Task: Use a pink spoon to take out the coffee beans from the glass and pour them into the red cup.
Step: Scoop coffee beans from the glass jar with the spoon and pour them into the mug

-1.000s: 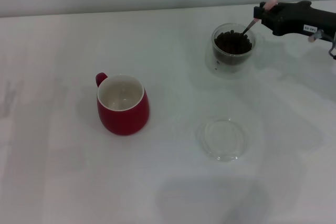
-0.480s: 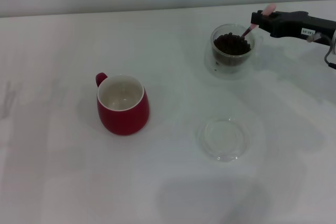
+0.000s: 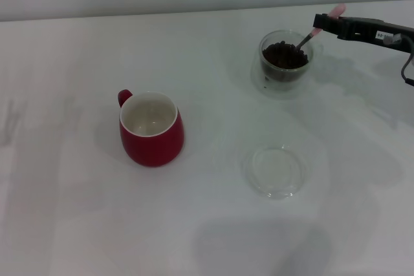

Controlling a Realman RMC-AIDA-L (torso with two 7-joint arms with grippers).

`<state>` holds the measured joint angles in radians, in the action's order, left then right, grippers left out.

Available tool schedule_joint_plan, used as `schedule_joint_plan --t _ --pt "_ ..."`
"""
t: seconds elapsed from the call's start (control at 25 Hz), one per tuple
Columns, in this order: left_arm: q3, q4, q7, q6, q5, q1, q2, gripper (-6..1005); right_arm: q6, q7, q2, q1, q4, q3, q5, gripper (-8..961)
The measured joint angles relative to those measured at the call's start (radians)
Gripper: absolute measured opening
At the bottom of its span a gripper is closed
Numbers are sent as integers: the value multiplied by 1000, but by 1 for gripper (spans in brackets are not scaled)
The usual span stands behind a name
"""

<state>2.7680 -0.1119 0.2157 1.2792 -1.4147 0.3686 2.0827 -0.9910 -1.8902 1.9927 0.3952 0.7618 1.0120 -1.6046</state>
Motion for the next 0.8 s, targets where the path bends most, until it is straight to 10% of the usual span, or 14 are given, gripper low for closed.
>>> schedule_joint_plan --t 0.8 --pt "-1 7 2 0 1 6 -3 889 58 -289 -25 12 -60 -2 5 144"
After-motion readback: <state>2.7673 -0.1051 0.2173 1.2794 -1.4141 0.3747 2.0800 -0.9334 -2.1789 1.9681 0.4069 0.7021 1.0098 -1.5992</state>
